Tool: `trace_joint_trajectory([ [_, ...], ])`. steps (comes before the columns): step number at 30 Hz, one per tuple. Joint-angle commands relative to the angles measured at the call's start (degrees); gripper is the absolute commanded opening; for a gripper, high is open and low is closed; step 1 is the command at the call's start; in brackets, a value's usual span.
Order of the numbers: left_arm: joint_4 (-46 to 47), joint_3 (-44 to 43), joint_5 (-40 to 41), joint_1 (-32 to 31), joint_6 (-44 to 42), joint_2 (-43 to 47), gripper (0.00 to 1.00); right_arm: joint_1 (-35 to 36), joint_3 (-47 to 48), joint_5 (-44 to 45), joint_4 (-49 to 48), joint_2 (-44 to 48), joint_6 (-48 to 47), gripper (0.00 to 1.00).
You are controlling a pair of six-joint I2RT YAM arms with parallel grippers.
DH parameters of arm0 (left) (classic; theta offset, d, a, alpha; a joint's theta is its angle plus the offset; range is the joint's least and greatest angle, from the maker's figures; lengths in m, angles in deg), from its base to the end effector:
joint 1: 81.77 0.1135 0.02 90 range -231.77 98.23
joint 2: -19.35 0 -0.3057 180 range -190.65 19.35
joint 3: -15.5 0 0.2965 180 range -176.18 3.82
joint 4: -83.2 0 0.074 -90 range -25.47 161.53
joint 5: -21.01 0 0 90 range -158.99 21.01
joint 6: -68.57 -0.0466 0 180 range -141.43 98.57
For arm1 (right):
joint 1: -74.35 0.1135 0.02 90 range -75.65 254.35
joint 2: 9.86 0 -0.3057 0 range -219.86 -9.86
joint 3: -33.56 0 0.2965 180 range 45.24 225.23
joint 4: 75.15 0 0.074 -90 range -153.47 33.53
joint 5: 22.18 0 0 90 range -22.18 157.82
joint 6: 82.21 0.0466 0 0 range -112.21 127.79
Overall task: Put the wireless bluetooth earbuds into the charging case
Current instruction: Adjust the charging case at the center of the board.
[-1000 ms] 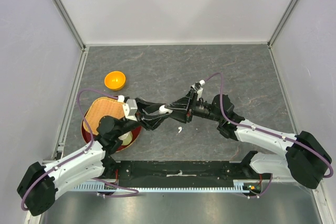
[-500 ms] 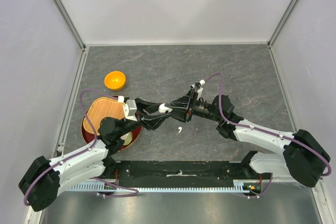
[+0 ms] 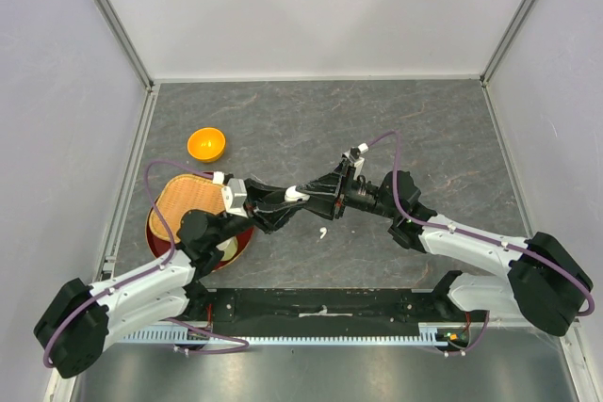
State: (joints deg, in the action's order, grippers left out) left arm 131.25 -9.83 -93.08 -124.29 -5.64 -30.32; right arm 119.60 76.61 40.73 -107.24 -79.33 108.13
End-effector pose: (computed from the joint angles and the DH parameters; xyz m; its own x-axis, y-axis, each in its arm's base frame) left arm 0.1338 -0.1485 0.2712 0.0423 -0.3759 -0.9257 0.9394 0.3305 -0.0912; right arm 0.1914 0.2232 0.2793 -0.9483 0.2874 0.1343 0.1023 -0.1238 0.9870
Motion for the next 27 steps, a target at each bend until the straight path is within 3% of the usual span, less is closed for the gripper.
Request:
trace_joint_trajectory([
  [1,2.33,-1.47,0.37,-0.45,0.12,-0.43,0.42,0.27,-0.09,0.37,-3.52,0.48,1.18,0.03],
  [11,3.38,-1.91,0.81,-0.54,0.20,-1.13,0.45,0.27,-0.61,0.64,-3.52,0.30,1.18,0.03],
  [20,4.00,-2.17,0.89,-0.54,0.73,-2.19,0.36,0.27,-0.70,0.37,-3.87,-0.14,1.18,0.03],
  [27,4.26,-2.35,0.98,-0.63,0.73,-2.45,0.40,0.27,-0.70,0.20,-4.13,-0.66,1.44,0.03],
])
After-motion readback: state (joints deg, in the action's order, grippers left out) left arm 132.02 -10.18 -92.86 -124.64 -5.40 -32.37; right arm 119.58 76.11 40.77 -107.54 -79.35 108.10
